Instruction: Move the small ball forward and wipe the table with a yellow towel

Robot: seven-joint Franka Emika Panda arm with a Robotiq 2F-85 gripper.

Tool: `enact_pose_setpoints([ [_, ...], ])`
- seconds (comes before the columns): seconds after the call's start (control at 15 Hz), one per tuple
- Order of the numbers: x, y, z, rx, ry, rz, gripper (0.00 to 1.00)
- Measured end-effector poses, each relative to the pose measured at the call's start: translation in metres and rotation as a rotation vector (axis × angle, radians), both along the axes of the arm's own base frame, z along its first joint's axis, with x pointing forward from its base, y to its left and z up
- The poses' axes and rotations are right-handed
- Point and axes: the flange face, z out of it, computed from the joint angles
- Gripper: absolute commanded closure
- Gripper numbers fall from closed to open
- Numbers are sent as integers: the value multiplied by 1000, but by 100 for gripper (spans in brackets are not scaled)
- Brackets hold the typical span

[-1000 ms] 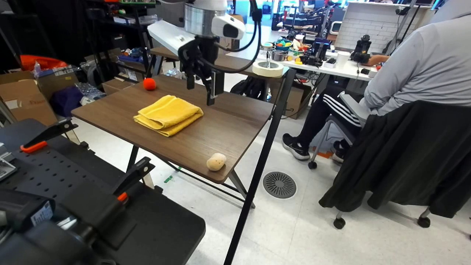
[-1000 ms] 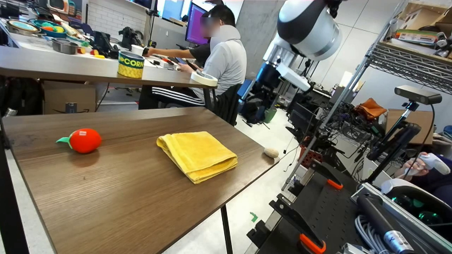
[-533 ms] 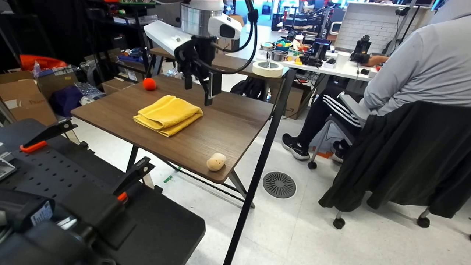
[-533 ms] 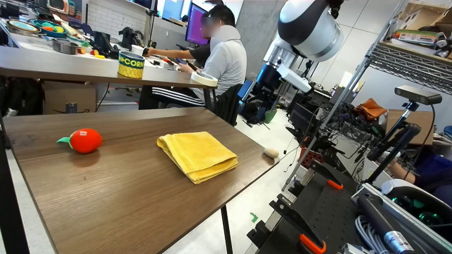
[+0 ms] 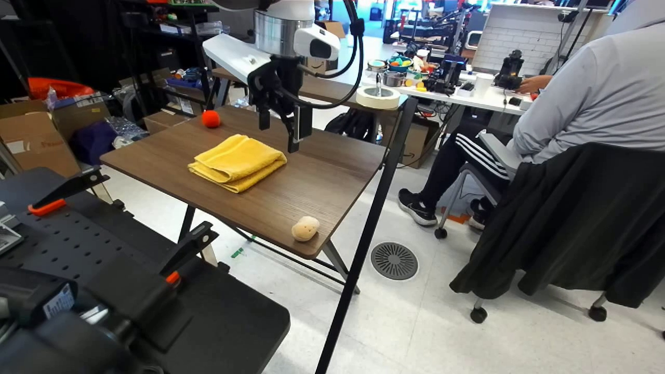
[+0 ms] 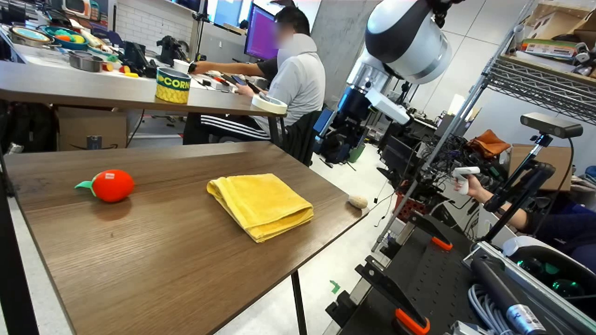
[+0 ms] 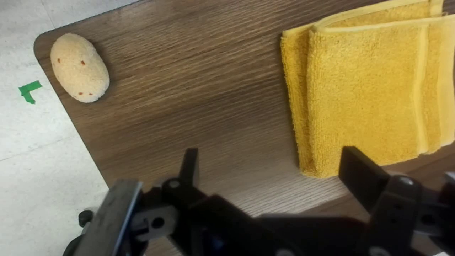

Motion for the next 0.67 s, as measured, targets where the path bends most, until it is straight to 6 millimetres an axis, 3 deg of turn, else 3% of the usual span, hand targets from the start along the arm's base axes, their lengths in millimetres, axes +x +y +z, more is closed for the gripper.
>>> enact_pose_setpoints([
  [0.47,1,-2,0,-9,-23,-2,0],
  [0.67,1,-12,-14,-42,-104,-15,0],
])
